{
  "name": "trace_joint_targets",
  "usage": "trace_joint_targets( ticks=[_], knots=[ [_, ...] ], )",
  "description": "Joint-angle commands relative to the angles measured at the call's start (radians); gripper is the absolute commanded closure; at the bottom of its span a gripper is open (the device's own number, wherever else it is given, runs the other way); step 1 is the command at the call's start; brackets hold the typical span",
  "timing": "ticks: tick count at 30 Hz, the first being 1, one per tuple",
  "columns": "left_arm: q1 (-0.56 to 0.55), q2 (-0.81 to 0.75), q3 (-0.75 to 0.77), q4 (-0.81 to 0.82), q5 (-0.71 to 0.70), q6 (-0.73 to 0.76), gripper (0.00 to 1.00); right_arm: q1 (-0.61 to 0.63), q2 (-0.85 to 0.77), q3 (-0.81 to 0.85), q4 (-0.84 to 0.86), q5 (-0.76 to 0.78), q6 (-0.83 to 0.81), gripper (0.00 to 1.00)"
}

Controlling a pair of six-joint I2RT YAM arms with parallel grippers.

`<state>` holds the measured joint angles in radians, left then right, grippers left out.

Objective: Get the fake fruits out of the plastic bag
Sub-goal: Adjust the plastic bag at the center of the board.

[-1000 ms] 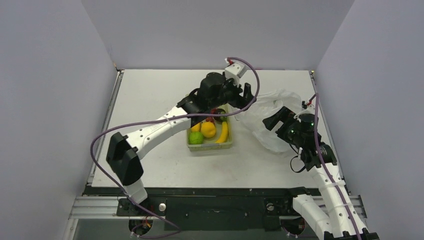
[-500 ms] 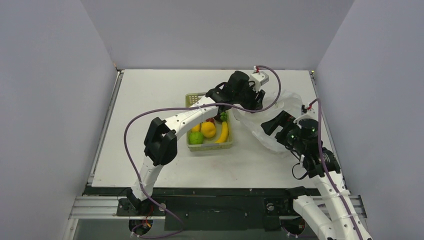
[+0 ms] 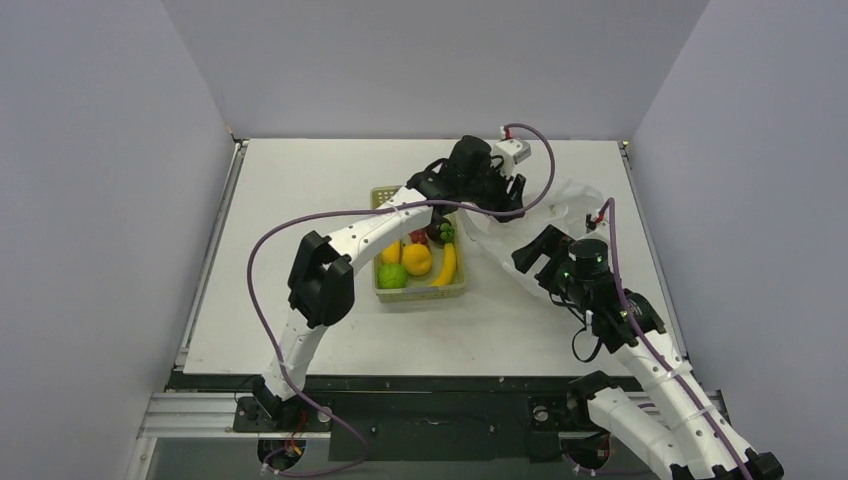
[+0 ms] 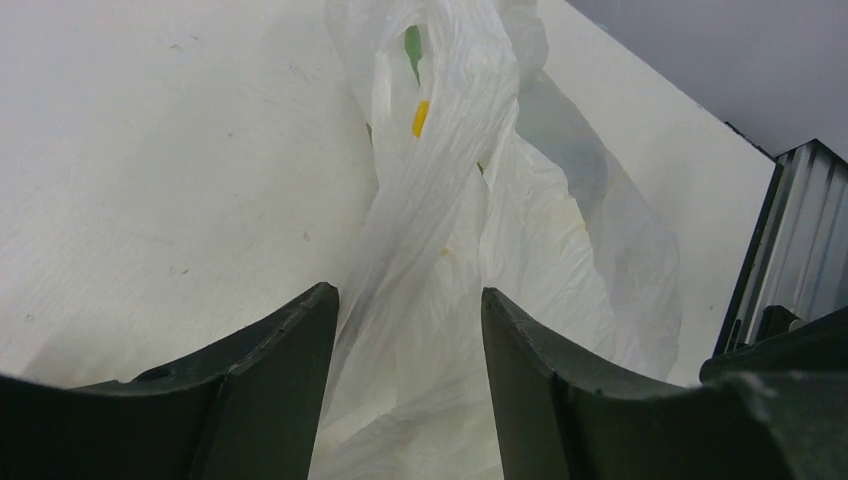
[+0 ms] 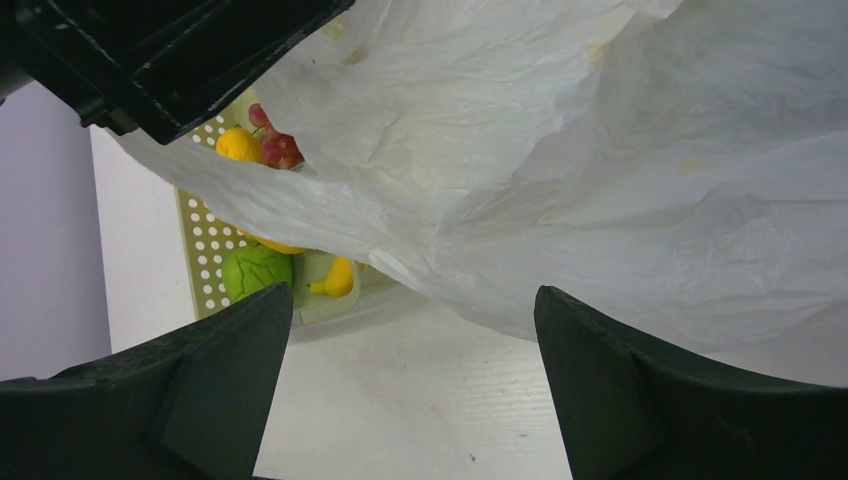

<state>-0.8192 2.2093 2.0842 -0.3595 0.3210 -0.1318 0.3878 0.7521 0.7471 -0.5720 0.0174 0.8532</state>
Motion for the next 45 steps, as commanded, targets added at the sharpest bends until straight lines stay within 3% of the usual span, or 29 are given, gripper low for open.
trace_joint_targets(
  ticks=[1,4,8,12,15,18,21,22,25,29,31,32,34,40,45],
  knots=[
    [0.038,-0.081,0.015,0.066,0.06,-0.075,0.44,0.013,-0.006,0.032,0.044,0.099,0.033,0.14],
    [0.039,-0.067,0.026,0.075,0.064,-0.07,0.37,0.013,-0.021,0.045,0.035,0.091,0.034,0.14],
    [0.038,-0.011,0.059,0.067,0.101,-0.103,0.38,0.013,-0.02,0.086,-0.007,0.081,0.0,0.14],
    [0.038,0.051,0.131,0.062,0.122,-0.189,0.46,0.013,0.0,0.134,-0.036,0.071,-0.065,0.13],
    [0.038,0.092,0.189,0.033,0.152,-0.206,0.62,0.012,0.016,0.145,-0.036,0.071,-0.056,0.14],
    [0.038,0.092,0.212,-0.018,0.148,-0.203,0.69,0.013,0.015,0.125,-0.036,0.085,-0.007,0.15],
    [0.038,0.076,0.198,-0.046,0.127,-0.192,0.68,0.014,-0.008,0.092,-0.025,0.085,0.041,0.15],
    [0.038,0.073,0.192,-0.05,0.116,-0.19,0.63,0.013,-0.014,0.087,-0.022,0.078,0.054,0.15],
    [0.034,0.076,0.184,-0.057,0.094,-0.177,0.6,0.013,-0.046,0.07,-0.01,0.06,0.042,0.15],
    [0.021,0.113,0.221,-0.088,0.078,-0.176,0.71,0.011,-0.061,0.066,-0.018,0.065,0.0,0.15],
    [0.013,0.122,0.238,-0.108,0.053,-0.174,0.82,0.011,-0.054,0.066,-0.024,0.068,-0.018,0.15],
    [0.01,0.118,0.227,-0.104,0.035,-0.176,0.93,0.011,-0.046,0.066,-0.025,0.07,-0.022,0.15],
    [0.001,0.106,0.207,-0.084,0.018,-0.194,1.0,0.01,-0.025,0.08,-0.036,0.053,-0.023,0.15],
    [-0.011,0.062,0.292,-0.118,0.009,-0.293,1.0,0.011,-0.048,0.034,-0.039,0.016,-0.026,0.14],
    [-0.002,-0.025,0.159,0.004,0.101,-0.486,1.0,-0.007,-0.096,-0.058,-0.026,-0.023,0.07,0.08]
  ],
)
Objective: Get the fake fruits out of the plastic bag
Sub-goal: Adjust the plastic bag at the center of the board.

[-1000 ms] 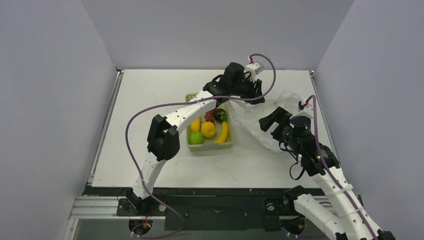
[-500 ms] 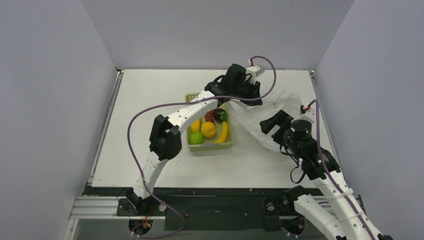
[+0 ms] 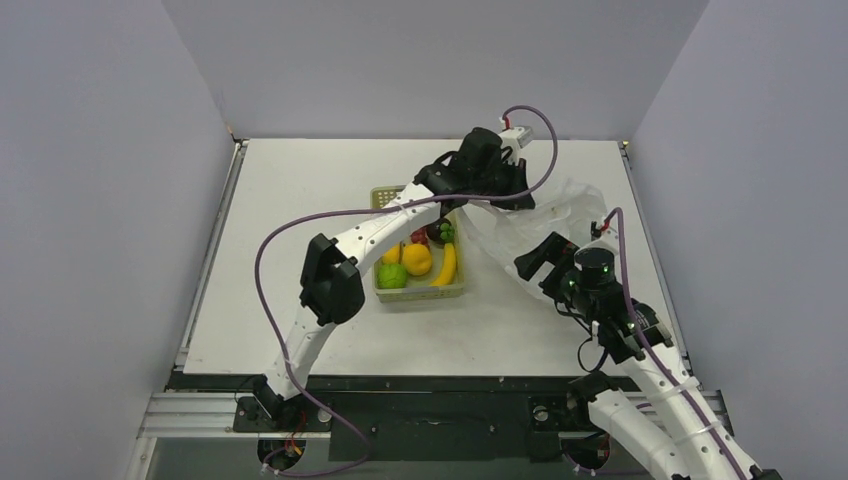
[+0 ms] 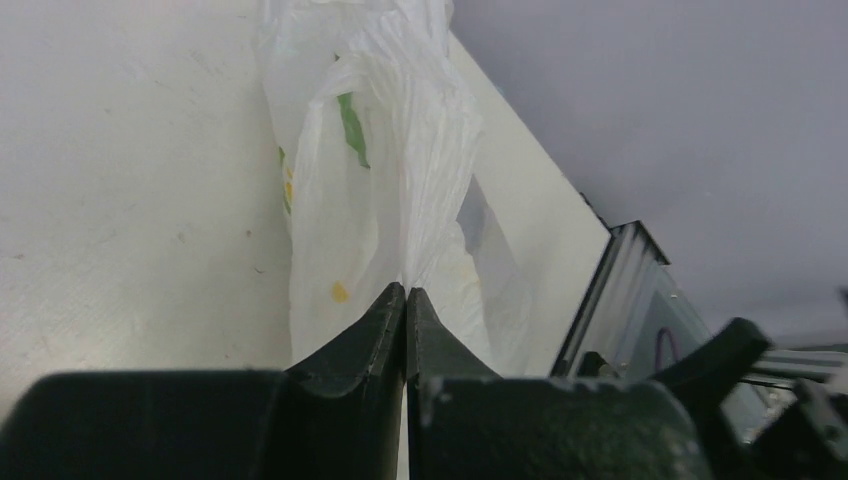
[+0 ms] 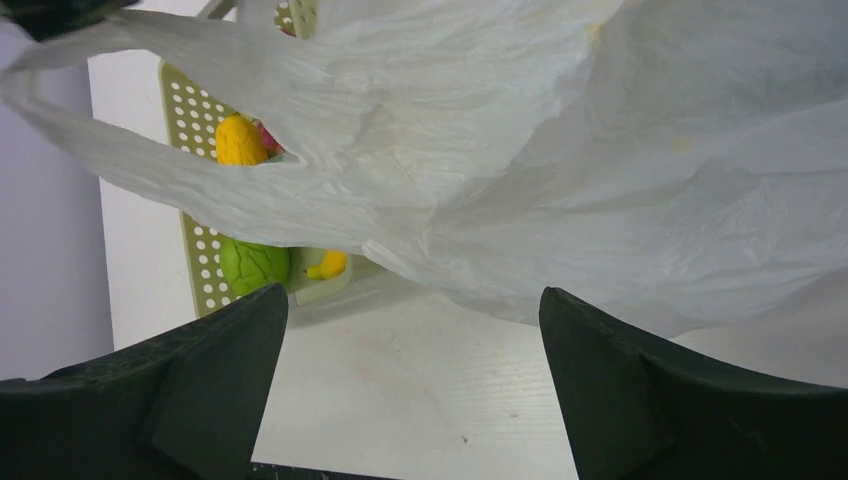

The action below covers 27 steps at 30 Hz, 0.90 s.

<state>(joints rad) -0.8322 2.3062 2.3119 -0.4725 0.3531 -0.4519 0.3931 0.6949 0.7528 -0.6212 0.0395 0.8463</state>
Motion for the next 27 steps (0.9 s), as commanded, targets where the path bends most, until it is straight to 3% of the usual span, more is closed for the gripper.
trace_joint_targets(
  ticks=[1,5,9,13,18,20,27],
  knots=[
    [0.016,-0.154,-0.105,0.208,0.089,-0.235,1.0,-0.024,-0.056,-0.077,0.021,-0.056,0.112,0.07],
    [0.039,-0.211,-0.309,0.42,0.215,-0.44,1.0,-0.08,-0.166,-0.181,-0.01,-0.066,0.442,0.05],
    [0.047,-0.243,-0.407,0.623,0.301,-0.586,1.0,-0.163,-0.324,-0.286,-0.032,-0.072,0.577,0.04],
    [0.045,-0.263,-0.461,0.762,0.368,-0.673,1.0,-0.208,-0.392,-0.195,-0.038,-0.01,0.463,0.04],
    [0.041,-0.271,-0.504,0.887,0.4,-0.746,1.0,-0.209,-0.265,0.035,-0.175,0.114,0.24,0.03],
    [0.041,-0.278,-0.521,0.924,0.393,-0.765,1.0,-0.21,-0.183,0.093,-0.17,0.072,0.157,0.04],
    [0.04,-0.275,-0.503,0.958,0.376,-0.797,1.0,-0.214,0.063,0.182,-0.129,-0.027,0.092,0.12]
  ],
)
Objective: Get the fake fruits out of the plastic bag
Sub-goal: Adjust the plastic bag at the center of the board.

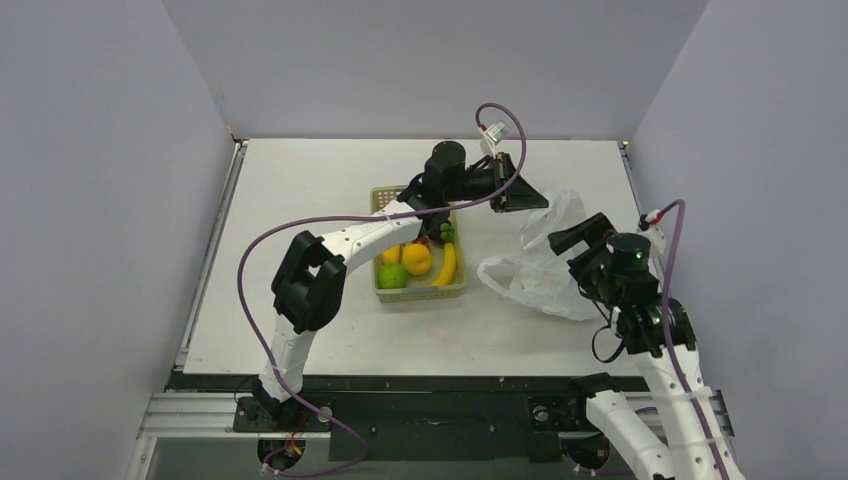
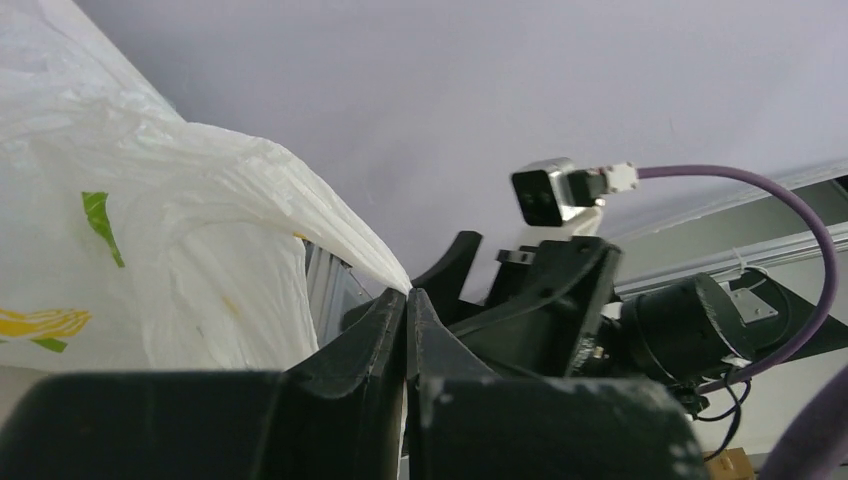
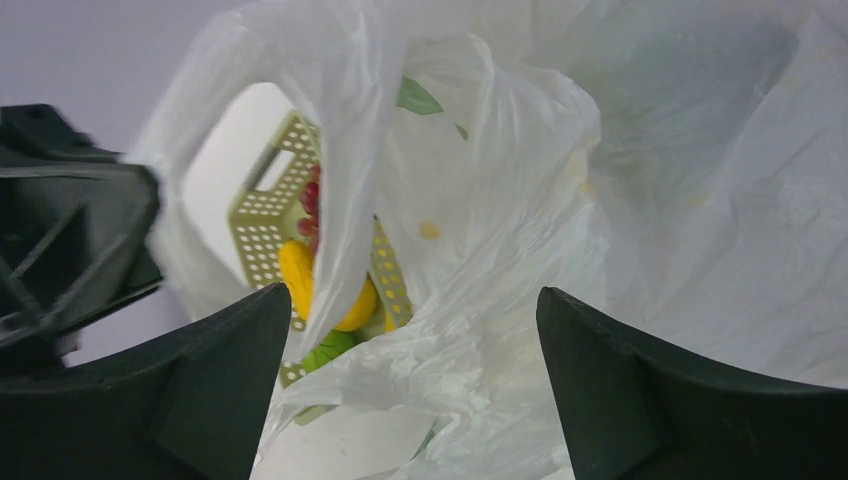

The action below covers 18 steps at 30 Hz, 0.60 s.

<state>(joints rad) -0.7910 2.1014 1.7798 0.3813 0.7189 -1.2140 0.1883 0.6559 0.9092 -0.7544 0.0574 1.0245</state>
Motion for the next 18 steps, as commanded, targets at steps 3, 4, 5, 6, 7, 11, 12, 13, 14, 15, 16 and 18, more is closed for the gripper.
trace_joint_targets(
  ticks=[3,4,5,6,7,11,12,13,14,15,16,18],
  knots=[
    [-0.002,-0.06,0.068,0.098,0.003,-0.04,1.0,-0.009,0.131,0.02,0.004,-0.042,-0.107,0.13],
    [-0.002,-0.054,0.084,0.093,0.002,-0.044,1.0,-0.009,0.132,0.015,0.007,-0.04,-0.112,0.13],
    [-0.002,-0.051,0.093,0.091,-0.002,-0.045,1.0,-0.009,0.132,0.004,0.01,-0.036,-0.123,0.13],
    [-0.003,-0.043,0.106,0.086,-0.004,-0.046,1.0,-0.009,0.134,-0.003,0.028,-0.045,-0.148,0.13],
    [-0.003,-0.04,0.111,0.085,-0.009,-0.047,1.0,-0.01,0.146,-0.015,0.037,-0.047,-0.163,0.12],
    [-0.004,-0.023,0.14,0.084,-0.026,-0.056,1.0,0.005,0.216,-0.03,0.074,-0.041,-0.273,0.1],
    [-0.005,-0.018,0.15,0.082,-0.031,-0.058,1.0,0.008,0.228,-0.039,0.083,-0.038,-0.304,0.1],
    [-0.006,-0.015,0.156,0.081,-0.032,-0.059,1.0,0.015,0.248,-0.045,0.091,-0.039,-0.317,0.09],
    [-0.008,-0.01,0.169,0.079,-0.035,-0.061,1.0,0.018,0.258,-0.057,0.1,-0.042,-0.333,0.09],
    [-0.009,-0.007,0.177,0.076,-0.036,-0.061,1.0,0.025,0.273,-0.064,0.104,-0.044,-0.34,0.08],
    [-0.009,-0.001,0.198,0.06,-0.037,-0.056,1.0,0.031,0.277,-0.077,0.104,-0.033,-0.344,0.08],
    [-0.01,0.016,0.235,0.029,-0.036,-0.045,1.0,0.054,0.272,-0.099,0.098,-0.007,-0.338,0.1]
  ],
)
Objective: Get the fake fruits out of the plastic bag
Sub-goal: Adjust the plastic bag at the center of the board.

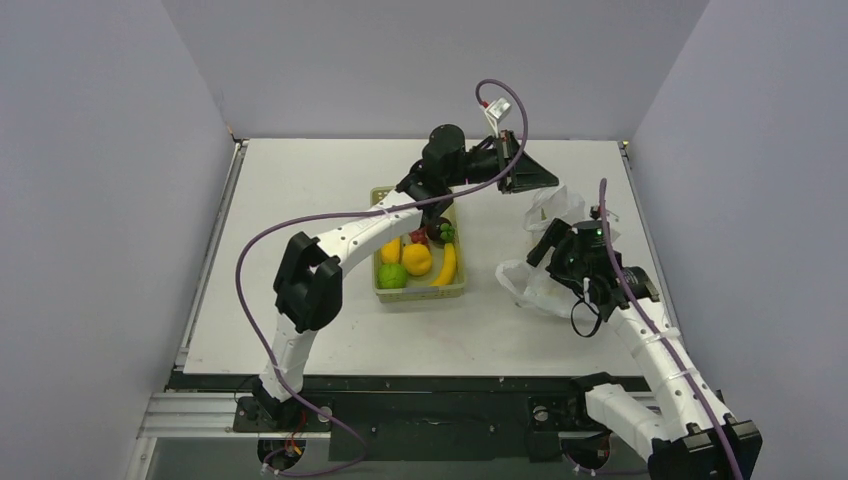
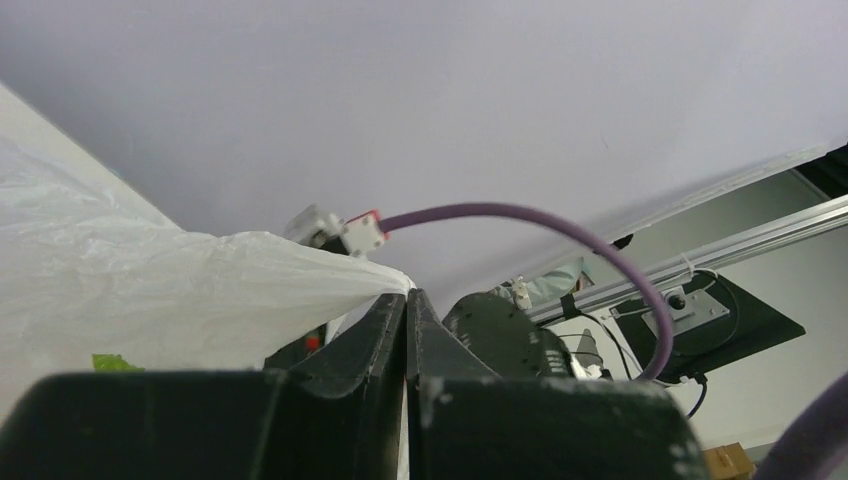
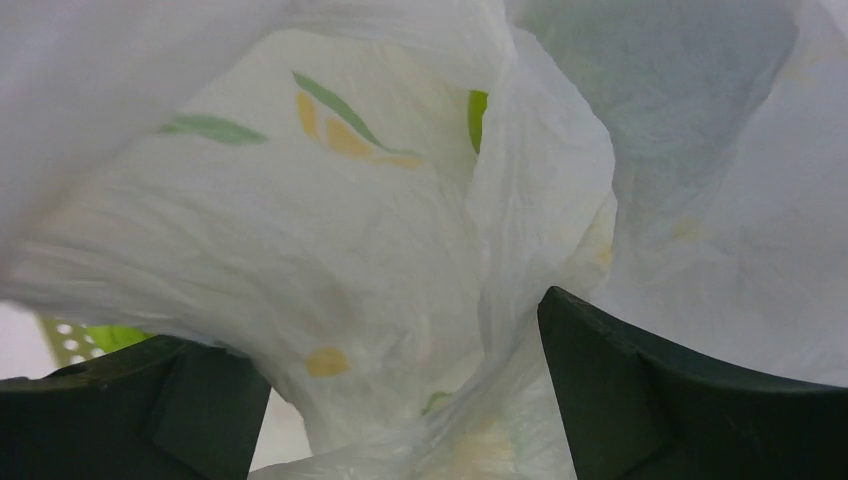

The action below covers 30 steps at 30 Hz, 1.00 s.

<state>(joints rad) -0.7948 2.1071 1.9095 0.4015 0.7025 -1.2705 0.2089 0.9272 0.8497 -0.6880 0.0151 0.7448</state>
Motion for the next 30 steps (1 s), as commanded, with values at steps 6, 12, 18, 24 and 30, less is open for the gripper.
trace_joint_targets(
  ticks=[6,12,18,24,30],
  knots=[
    [0.006,0.067,0.245,-0.165,-0.018,0.102,1.0,0.061,-0.169,-0.093,-0.029,0.074,0.017,0.49],
    [0.07,0.142,0.372,-0.243,-0.022,0.114,1.0,0.064,-0.342,-0.086,-0.032,0.028,0.003,0.93],
    [0.114,0.266,0.569,-0.282,-0.042,0.083,1.0,0.06,-0.277,-0.005,-0.074,0.042,-0.026,0.88],
    [0.139,0.327,0.62,-0.227,-0.05,0.018,1.0,0.044,-0.217,0.111,-0.081,-0.024,-0.101,0.33],
    [0.132,0.268,0.496,-0.17,-0.033,0.023,1.0,0.084,-0.149,0.17,-0.163,-0.158,-0.161,0.21]
  ],
)
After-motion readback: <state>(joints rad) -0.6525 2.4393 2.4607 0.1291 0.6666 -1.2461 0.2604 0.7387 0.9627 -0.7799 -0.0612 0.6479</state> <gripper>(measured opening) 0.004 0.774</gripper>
